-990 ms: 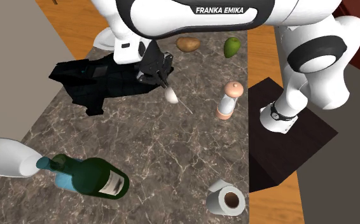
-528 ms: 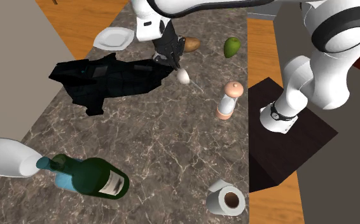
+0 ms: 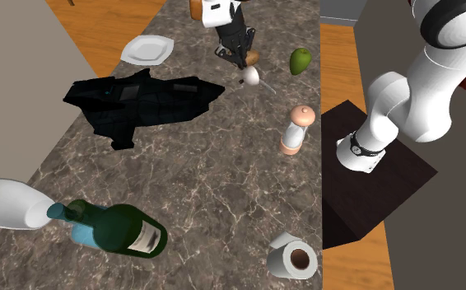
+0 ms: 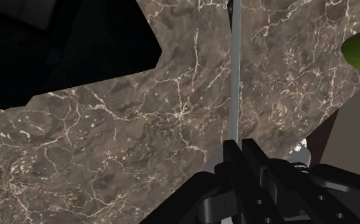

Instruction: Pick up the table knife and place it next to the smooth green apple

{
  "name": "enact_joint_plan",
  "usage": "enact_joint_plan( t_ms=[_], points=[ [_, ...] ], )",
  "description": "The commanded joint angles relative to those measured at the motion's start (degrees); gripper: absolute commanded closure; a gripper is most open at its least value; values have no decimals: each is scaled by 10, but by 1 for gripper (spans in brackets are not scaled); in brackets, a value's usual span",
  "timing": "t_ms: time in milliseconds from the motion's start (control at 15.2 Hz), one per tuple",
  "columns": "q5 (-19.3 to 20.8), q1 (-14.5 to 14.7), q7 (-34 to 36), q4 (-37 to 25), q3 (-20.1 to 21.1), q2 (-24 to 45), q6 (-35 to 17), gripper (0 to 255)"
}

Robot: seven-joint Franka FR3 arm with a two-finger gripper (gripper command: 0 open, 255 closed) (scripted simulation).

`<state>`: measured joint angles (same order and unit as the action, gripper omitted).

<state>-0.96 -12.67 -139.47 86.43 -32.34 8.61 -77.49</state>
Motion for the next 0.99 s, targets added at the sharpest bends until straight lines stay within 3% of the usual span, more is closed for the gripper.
enact_joint_plan(
  t_ms=[0, 924],
  points=[
    [15, -9, -21, 21, -9, -20, -5, 255],
    [75, -99, -194, 64, -92, -53, -37, 255]
  ],
)
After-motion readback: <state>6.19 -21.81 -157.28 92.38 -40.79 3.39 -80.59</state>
